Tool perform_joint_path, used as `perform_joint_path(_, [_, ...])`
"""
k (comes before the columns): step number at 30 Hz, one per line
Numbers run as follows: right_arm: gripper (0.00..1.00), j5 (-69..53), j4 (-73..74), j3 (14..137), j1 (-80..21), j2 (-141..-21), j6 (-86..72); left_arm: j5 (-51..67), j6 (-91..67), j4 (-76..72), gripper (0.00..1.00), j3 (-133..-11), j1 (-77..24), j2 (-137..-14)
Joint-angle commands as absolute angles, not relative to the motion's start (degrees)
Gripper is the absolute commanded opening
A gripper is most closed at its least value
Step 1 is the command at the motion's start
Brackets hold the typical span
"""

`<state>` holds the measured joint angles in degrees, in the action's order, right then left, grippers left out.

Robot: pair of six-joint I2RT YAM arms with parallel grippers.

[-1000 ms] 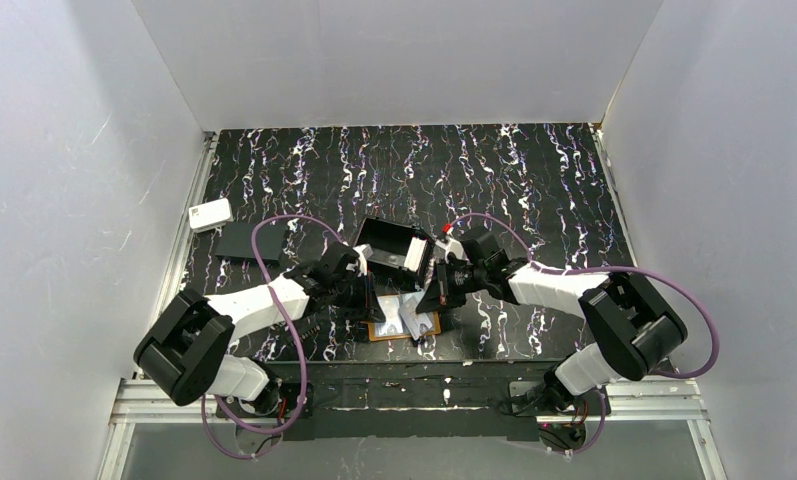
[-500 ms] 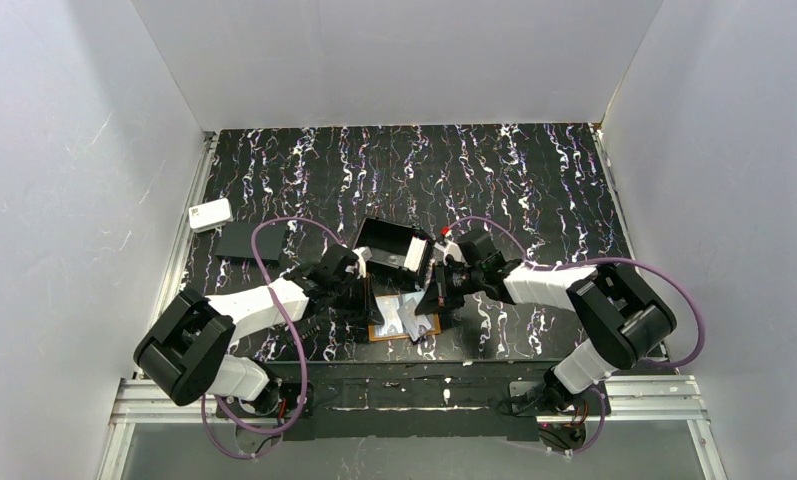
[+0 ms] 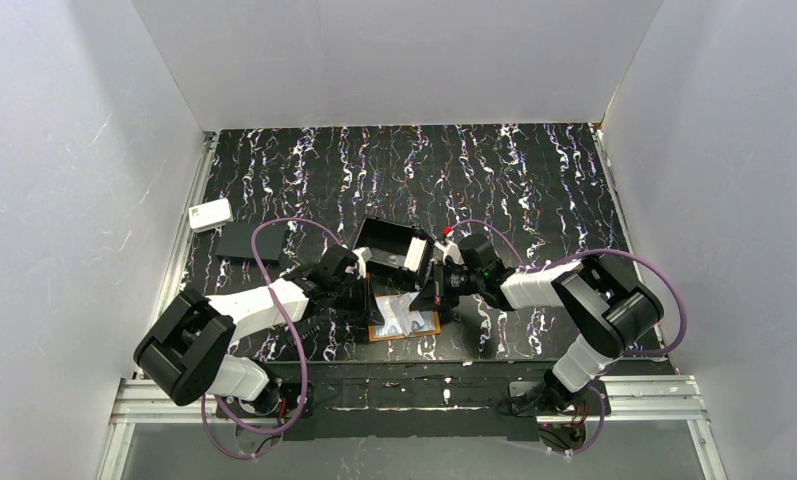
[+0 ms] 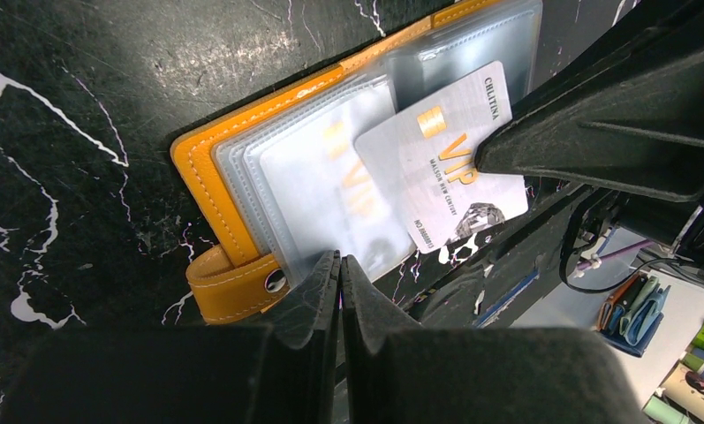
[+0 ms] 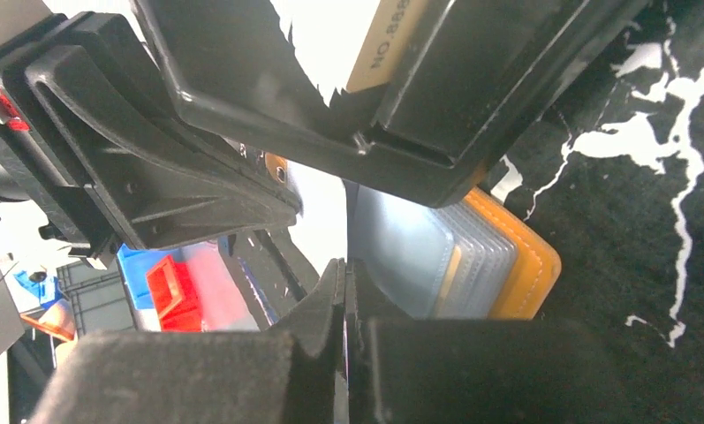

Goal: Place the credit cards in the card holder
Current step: Insert the credit card into the card holder.

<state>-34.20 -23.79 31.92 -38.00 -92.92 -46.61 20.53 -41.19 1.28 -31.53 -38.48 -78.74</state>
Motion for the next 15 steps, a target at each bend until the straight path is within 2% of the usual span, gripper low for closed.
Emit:
perform_joint_path(1, [0.01, -30.74, -31.75, 30.21, -38.33, -93.23, -47.42, 20.21, -41.01, 2.94, 0.03, -29.91, -38.85, -78.94])
perform_joint_path(15, [0.01, -28.70, -40.21, 26.88, -38.82, -94.63, -50.30, 20.65, -41.79, 2.61, 0.03, -29.44, -38.82, -78.32])
